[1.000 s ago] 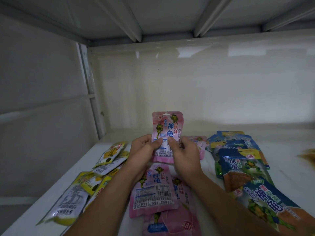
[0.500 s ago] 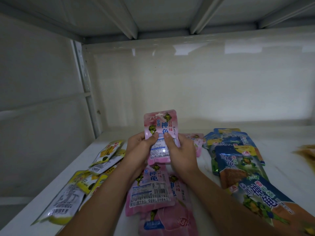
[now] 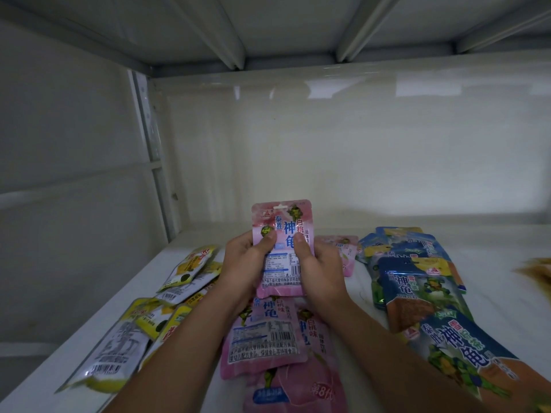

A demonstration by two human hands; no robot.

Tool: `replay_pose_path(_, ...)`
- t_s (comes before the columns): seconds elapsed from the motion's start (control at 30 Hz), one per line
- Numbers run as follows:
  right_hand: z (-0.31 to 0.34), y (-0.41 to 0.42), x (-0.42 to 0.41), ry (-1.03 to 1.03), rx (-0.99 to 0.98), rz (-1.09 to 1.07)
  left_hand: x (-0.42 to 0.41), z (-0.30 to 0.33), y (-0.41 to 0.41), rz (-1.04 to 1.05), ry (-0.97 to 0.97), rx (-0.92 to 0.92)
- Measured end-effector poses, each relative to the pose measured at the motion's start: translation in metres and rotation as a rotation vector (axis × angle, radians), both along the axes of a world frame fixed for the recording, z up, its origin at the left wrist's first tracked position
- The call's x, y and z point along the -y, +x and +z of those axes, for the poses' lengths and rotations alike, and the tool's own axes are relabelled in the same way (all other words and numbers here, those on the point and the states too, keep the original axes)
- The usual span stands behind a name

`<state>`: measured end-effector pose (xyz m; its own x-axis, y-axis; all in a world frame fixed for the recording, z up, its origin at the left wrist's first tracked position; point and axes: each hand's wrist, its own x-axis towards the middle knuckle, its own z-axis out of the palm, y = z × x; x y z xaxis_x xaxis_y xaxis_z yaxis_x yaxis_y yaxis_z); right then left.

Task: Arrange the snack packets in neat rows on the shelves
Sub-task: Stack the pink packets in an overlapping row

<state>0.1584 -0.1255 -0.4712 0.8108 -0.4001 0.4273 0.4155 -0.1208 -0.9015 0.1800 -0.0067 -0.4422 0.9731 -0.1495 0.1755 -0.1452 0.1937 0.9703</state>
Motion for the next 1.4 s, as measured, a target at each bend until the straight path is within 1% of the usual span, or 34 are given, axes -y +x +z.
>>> replay_pose_path(0.23, 0.002, -0.003, 0.005, -0.029, 0.038, -0.05, 0.001, 0.001, -0.001, 0.009, -0.011, 0.0)
replay_pose_path(0.33, 0.001, -0.003, 0.005, -0.049, 0.025, -0.026, 0.001, 0.002, -0.001, 0.028, -0.025, 0.013)
replay_pose_path(0.47, 0.005, -0.006, 0.0, -0.002, 0.044, 0.035, 0.0, 0.004, 0.0, 0.067, -0.036, 0.045)
replay_pose_path(0.6, 0.005, -0.007, 0.005, 0.018, 0.038, -0.039, 0.002, 0.003, -0.004, 0.036, 0.021, 0.063)
replay_pose_path(0.67, 0.005, -0.005, 0.005, -0.009, 0.032, -0.073, 0.002, 0.003, -0.004, 0.032, 0.021, 0.05)
replay_pose_path(0.8, 0.004, -0.004, 0.002, 0.012, 0.058, -0.047, 0.003, 0.005, -0.002, 0.046, -0.012, 0.023)
replay_pose_path(0.93, 0.005, -0.004, 0.001, 0.08, 0.062, -0.033, 0.002, 0.005, 0.0, 0.073, -0.002, 0.074)
replay_pose_path(1.03, 0.006, -0.004, 0.001, 0.125, 0.089, -0.056, 0.001, 0.003, 0.001, 0.072, 0.018, 0.078)
replay_pose_path(1.2, 0.001, -0.002, 0.007, 0.1, 0.152, -0.092, 0.002, 0.003, 0.0, 0.056, 0.039, 0.07)
replay_pose_path(1.4, -0.002, 0.004, 0.011, 0.134, 0.082, -0.129, 0.001, 0.001, 0.0, 0.077, 0.079, 0.155)
